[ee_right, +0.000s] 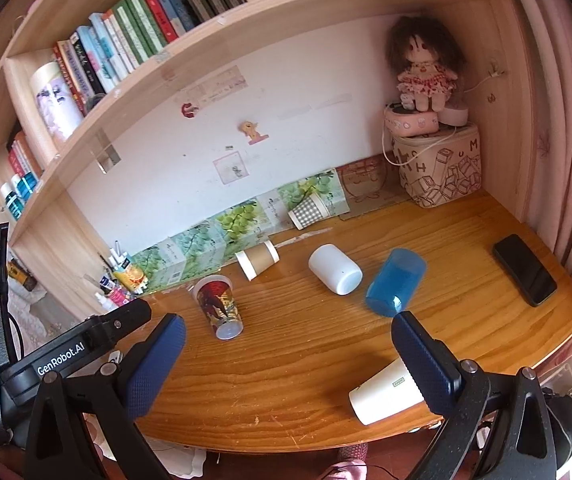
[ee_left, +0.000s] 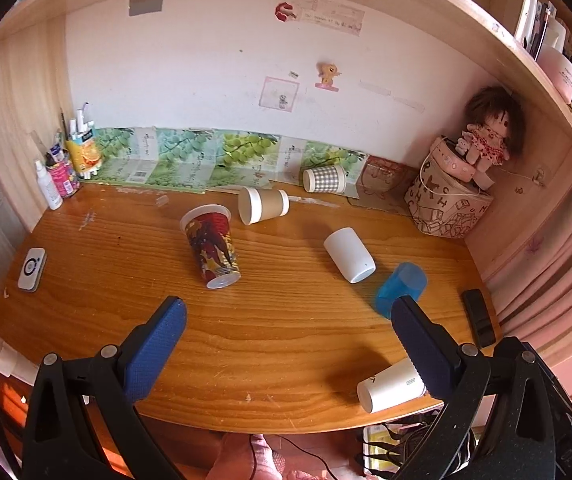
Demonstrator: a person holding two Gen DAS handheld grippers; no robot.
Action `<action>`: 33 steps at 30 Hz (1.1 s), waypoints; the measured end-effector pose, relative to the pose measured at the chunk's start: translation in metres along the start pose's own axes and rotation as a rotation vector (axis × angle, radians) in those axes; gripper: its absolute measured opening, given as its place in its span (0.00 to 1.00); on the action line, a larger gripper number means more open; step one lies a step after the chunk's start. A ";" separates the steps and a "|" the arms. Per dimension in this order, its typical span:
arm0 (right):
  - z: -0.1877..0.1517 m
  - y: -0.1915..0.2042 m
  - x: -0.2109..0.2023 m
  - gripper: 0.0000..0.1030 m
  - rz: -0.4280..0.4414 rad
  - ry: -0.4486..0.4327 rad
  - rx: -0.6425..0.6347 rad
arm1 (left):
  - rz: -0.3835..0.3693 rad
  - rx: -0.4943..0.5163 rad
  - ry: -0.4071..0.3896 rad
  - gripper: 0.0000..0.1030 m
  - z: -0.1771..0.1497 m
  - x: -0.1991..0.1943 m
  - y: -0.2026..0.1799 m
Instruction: Flip cup upright
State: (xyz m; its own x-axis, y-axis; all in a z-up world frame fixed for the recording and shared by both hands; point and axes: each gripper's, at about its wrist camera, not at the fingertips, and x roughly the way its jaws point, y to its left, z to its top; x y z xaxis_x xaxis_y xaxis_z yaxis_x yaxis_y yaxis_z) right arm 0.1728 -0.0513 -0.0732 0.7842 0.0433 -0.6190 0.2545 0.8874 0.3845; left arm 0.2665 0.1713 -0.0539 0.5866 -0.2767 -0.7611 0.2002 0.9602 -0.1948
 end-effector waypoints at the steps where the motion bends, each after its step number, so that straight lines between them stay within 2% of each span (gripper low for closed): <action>1: 0.003 -0.003 0.007 1.00 -0.018 0.011 0.015 | -0.011 0.004 0.018 0.99 0.004 0.008 -0.001; 13: 0.016 -0.044 0.063 1.00 -0.252 0.173 0.171 | -0.170 0.035 0.285 0.99 0.034 0.115 -0.028; 19: 0.018 -0.060 0.074 1.00 -0.340 0.230 0.229 | -0.234 -0.023 0.408 0.99 0.039 0.168 -0.039; 24: 0.020 -0.064 0.080 1.00 -0.416 0.254 0.216 | -0.243 -0.082 0.439 0.99 0.045 0.211 -0.039; 33: 0.010 -0.075 0.107 1.00 -0.456 0.360 0.214 | -0.249 -0.146 0.499 0.99 0.057 0.275 -0.050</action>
State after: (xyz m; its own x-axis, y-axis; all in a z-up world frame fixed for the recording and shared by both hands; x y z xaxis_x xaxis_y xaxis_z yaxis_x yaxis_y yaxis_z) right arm 0.2434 -0.1180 -0.1618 0.3388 -0.1332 -0.9314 0.6564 0.7427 0.1326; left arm 0.4628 0.0450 -0.2184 0.0869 -0.4775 -0.8743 0.1536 0.8736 -0.4618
